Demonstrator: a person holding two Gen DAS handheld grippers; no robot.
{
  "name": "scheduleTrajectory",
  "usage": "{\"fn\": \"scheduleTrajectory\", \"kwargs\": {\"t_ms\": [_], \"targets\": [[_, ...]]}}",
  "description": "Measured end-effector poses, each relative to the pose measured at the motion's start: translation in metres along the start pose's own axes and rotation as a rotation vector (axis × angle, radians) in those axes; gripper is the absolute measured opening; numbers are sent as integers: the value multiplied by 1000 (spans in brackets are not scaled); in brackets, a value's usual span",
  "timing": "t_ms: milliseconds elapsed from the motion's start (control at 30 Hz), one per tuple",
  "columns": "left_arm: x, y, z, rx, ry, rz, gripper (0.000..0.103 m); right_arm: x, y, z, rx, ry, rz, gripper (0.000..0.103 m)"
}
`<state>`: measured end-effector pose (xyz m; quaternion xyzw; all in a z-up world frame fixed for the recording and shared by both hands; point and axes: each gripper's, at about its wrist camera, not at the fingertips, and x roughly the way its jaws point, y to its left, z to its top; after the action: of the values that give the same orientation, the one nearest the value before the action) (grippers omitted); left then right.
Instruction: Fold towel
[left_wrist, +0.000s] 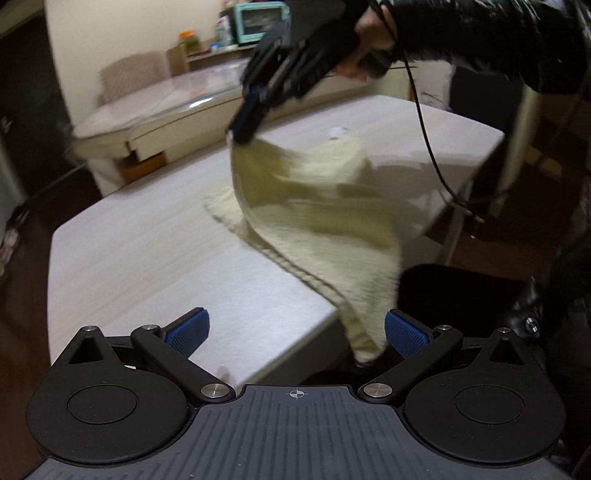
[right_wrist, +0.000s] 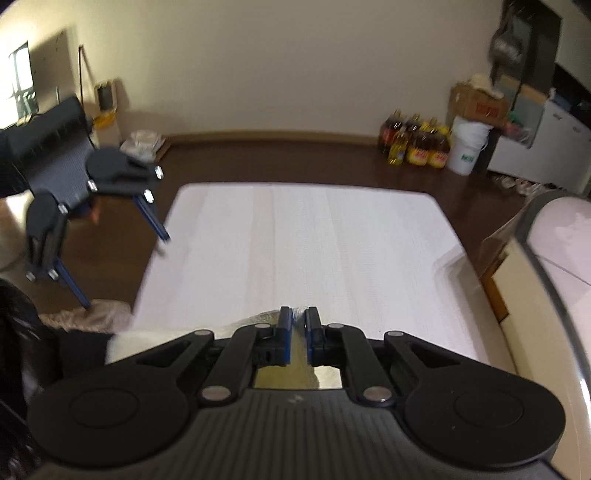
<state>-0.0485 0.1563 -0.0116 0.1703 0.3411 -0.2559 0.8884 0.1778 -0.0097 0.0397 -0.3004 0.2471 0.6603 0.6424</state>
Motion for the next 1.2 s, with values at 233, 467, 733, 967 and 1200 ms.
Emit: {"fn": "scheduleTrajectory", "kwargs": {"t_ms": [233, 467, 733, 967, 1200], "targets": [[16, -44, -20, 196, -25, 24, 103, -77, 68, -18, 2, -57, -119, 8], [31, -73, -30, 387, -104, 82, 103, -131, 123, -53, 128, -102, -237, 8], [43, -98, -42, 565, -131, 101, 71, -156, 142, -68, 244, -127, -330, 8], [39, -108, -51, 693, -162, 166, 50, -164, 147, -63, 251, -122, -356, 8], [29, -110, -45, 737, -132, 135, 8, -163, 151, -74, 267, -110, -361, 8]]}}
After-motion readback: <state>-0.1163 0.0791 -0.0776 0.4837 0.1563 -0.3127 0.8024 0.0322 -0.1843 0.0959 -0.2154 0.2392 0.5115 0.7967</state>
